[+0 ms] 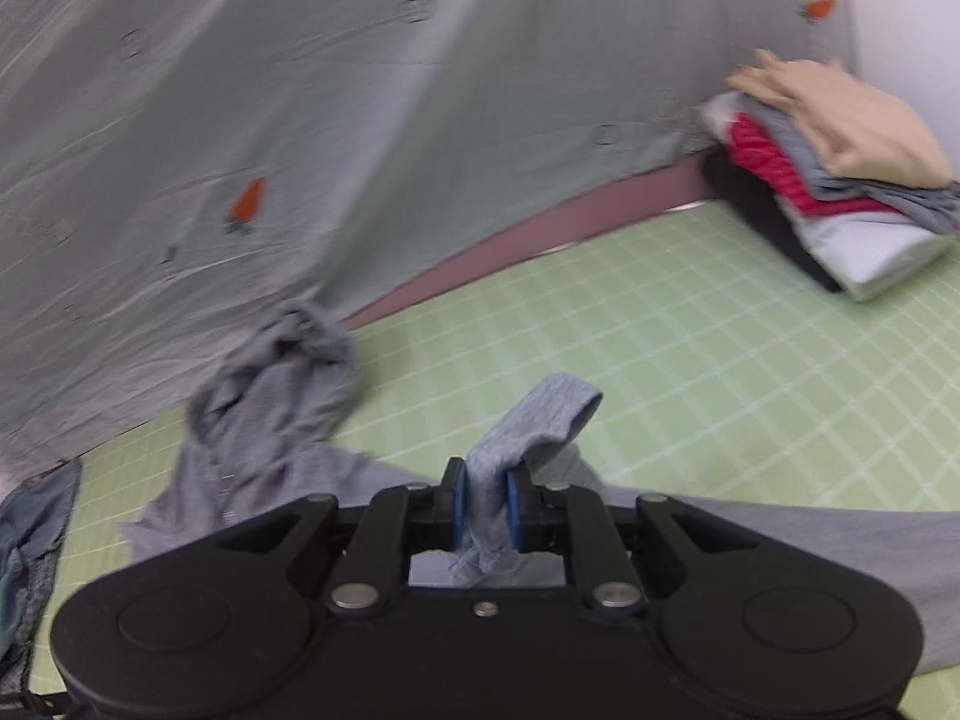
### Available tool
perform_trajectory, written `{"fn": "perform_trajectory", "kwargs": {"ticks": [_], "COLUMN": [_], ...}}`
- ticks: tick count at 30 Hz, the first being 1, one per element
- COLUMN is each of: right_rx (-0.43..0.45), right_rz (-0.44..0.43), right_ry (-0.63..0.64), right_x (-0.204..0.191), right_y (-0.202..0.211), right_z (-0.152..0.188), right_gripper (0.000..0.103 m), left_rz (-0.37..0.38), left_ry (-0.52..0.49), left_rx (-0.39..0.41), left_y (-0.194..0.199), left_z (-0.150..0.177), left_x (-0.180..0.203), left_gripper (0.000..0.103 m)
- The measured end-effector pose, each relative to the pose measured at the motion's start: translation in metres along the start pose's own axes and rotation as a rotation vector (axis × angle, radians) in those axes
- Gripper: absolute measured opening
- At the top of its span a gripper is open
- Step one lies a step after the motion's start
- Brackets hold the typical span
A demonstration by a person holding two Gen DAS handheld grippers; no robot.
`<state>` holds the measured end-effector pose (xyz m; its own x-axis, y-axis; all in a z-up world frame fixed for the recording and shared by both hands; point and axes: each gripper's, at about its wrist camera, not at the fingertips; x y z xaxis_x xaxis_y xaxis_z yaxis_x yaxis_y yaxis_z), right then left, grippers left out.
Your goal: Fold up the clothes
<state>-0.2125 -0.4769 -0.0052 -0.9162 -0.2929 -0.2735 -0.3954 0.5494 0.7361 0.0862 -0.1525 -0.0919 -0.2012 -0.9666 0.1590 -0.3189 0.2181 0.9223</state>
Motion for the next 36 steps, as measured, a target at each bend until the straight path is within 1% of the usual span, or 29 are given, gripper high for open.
{"fn": "perform_trajectory", "kwargs": {"ticks": [3,4,8,9,10,12,13,14,17,19,22,25,28,30,32,33,34,35,36], "right_rx": [-0.017,-0.024,-0.067,-0.087,-0.105,-0.131,-0.138,-0.14,-0.129,-0.138,-0.152,-0.16,-0.177,-0.203,-0.234,-0.232,-0.22,-0.213,-0.213], "right_rz": [-0.084,-0.114,-0.241,-0.255,-0.247,-0.216,-0.195,-0.167,-0.015,0.05,0.093,0.096,0.078,0.1,0.149,0.16,0.161,0.166,0.18], "right_ry": [0.071,0.097,0.236,0.28,0.308,0.29,0.279,0.278,0.312,0.306,0.285,0.3,0.303,0.325,0.362,0.378,0.386,0.388,0.385], "right_x": [-0.059,-0.079,-0.164,-0.181,-0.193,-0.197,-0.195,-0.19,-0.173,-0.159,-0.141,-0.135,-0.136,-0.141,-0.147,-0.148,-0.149,-0.15,-0.149], "right_y": [-0.013,-0.017,-0.036,-0.041,-0.046,-0.048,-0.048,-0.046,-0.041,-0.042,-0.048,-0.057,-0.074,-0.092,-0.113,-0.118,-0.119,-0.119,-0.118], "right_z": [0.007,0.011,0.037,0.045,0.052,0.063,0.066,0.069,0.075,0.076,0.077,0.078,0.076,0.075,0.075,0.076,0.076,0.075,0.074], "right_gripper": [0.012,0.009,0.01,0.01,0.012,0.019,0.026,0.029,0.035,0.038,0.048,0.054,0.055,0.055,0.052,0.051,0.044,0.024,0.013], "left_rz": [0.004,0.003,0.015,0.021,0.027,0.039,0.044,0.05,0.067,0.078,0.09,0.104,0.111,0.113,0.106,0.1,0.094,0.088,0.083], "left_ry": [0.027,0.031,0.038,0.037,0.037,0.028,0.024,0.019,0.005,-0.004,-0.002,-0.01,-0.02,-0.018,-0.01,-0.003,0.012,0.03,0.047], "left_rx": [-0.009,-0.013,-0.024,-0.028,-0.033,-0.036,-0.038,-0.04,-0.044,-0.047,-0.054,-0.057,-0.054,-0.043,-0.03,-0.026,-0.029,-0.034,-0.039], "left_y": [0.002,0.001,-0.002,-0.004,-0.005,-0.007,-0.007,-0.008,-0.011,-0.012,-0.017,-0.023,-0.025,-0.026,-0.03,-0.033,-0.035,-0.037,-0.04], "left_z": [0.002,0.002,-0.002,-0.004,-0.005,-0.005,-0.004,-0.003,-0.001,0.0,0.002,0.0,-0.007,-0.013,-0.021,-0.025,-0.029,-0.032,-0.035], "left_x": [-0.024,-0.031,-0.048,-0.05,-0.052,-0.049,-0.046,-0.044,-0.037,-0.033,-0.022,-0.011,-0.003,-0.003,-0.004,-0.004,-0.005,-0.007,-0.009], "left_gripper": [0.087,0.087,0.087,0.087,0.087,0.087,0.087,0.087,0.087,0.087,0.087,0.087,0.087,0.087,0.087,0.087,0.087,0.087,0.087]}}
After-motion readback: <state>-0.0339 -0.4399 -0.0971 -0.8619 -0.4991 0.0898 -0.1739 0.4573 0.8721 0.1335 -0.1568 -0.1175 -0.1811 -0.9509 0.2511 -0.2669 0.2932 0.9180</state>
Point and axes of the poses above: each gripper's, at about its wrist camera, not at the fingertips, and y roughly against the way its jaws point, x to its right, z to its underside, and after that the axes turned 9 degrees about -x, right-handed
